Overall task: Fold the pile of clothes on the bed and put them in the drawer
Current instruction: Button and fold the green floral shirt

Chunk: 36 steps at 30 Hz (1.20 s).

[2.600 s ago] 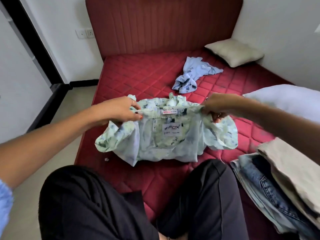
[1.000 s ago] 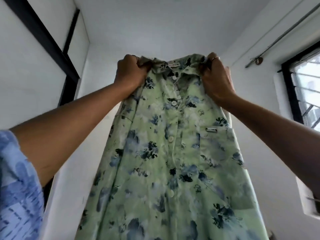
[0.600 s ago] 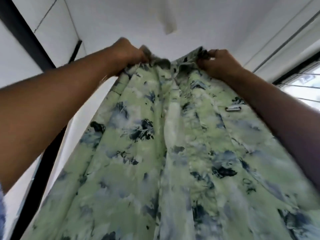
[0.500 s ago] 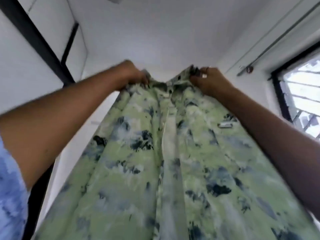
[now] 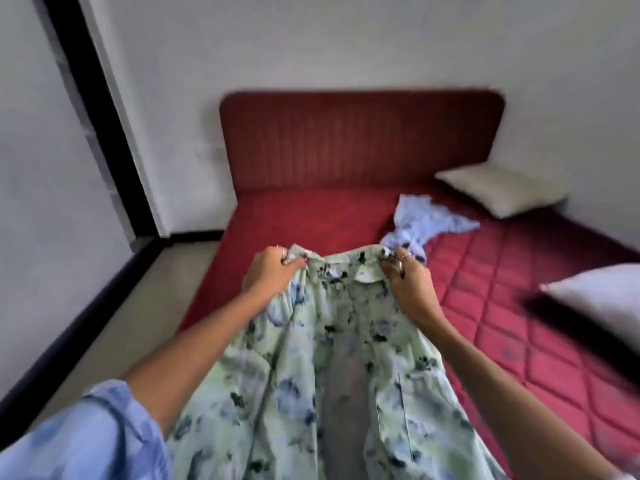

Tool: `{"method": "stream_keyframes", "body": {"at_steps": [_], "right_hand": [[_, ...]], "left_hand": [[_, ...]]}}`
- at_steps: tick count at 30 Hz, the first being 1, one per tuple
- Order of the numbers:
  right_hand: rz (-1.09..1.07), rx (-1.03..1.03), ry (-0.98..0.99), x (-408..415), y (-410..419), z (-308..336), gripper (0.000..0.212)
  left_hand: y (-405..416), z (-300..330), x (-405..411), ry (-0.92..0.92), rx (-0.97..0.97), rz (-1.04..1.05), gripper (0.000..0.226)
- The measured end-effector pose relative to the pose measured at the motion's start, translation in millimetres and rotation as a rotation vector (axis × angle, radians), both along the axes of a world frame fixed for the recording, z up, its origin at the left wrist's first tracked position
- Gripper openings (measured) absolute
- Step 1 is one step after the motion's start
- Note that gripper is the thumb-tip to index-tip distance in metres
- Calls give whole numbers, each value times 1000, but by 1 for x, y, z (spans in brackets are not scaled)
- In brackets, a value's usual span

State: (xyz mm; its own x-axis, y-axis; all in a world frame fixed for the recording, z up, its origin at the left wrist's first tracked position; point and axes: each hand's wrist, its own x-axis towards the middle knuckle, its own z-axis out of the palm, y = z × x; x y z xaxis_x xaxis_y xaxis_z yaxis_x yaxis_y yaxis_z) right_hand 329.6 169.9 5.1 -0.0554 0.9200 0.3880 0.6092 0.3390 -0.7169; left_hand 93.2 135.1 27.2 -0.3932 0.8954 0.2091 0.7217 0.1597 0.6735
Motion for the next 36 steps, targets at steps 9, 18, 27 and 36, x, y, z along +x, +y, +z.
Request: {"method": "stream_keyframes", "body": {"at_steps": [9, 18, 27, 36], "right_hand": [[-23, -231, -88, -19, 106, -151, 16], [-205, -288, -372, -26, 135, -249, 32], [31, 26, -289, -32, 85, -186, 40], [52, -345, -325, -36, 13, -223, 39]], "left_hand": [[117, -144, -20, 189, -195, -45, 48], [142, -259, -15, 423, -332, 44, 52], [89, -220, 9, 242, 32, -108, 31], [36, -264, 47, -35, -82, -246, 18]]}}
